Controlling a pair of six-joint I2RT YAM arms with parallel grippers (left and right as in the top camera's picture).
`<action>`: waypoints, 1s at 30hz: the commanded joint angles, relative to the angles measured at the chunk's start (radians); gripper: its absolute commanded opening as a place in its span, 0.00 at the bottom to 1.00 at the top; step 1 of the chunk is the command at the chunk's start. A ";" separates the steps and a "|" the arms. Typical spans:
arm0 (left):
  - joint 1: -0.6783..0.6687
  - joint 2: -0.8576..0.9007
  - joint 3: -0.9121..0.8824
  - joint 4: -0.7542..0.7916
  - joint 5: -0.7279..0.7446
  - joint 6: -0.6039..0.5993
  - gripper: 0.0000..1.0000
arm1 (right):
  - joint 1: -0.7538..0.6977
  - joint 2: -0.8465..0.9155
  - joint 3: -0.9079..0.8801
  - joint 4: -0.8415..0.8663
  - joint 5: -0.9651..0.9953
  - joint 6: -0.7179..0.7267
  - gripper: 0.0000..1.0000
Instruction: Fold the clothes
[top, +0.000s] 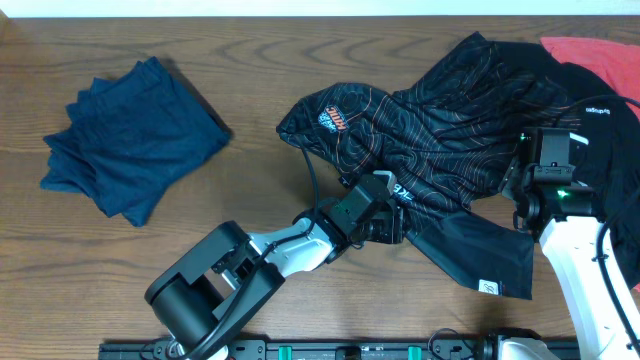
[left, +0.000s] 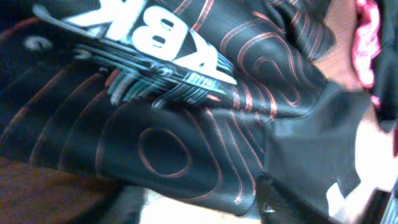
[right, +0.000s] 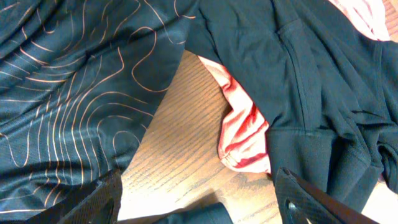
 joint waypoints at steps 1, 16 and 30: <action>0.008 0.013 -0.005 -0.001 -0.110 0.004 0.34 | -0.008 -0.009 0.007 -0.005 0.009 0.013 0.77; 0.044 -0.004 -0.005 -0.031 -0.136 0.008 0.06 | -0.008 -0.009 0.007 -0.019 0.010 0.013 0.78; 0.424 -0.352 -0.005 -0.459 -0.311 0.346 0.06 | -0.008 -0.009 0.007 -0.024 0.009 -0.010 0.78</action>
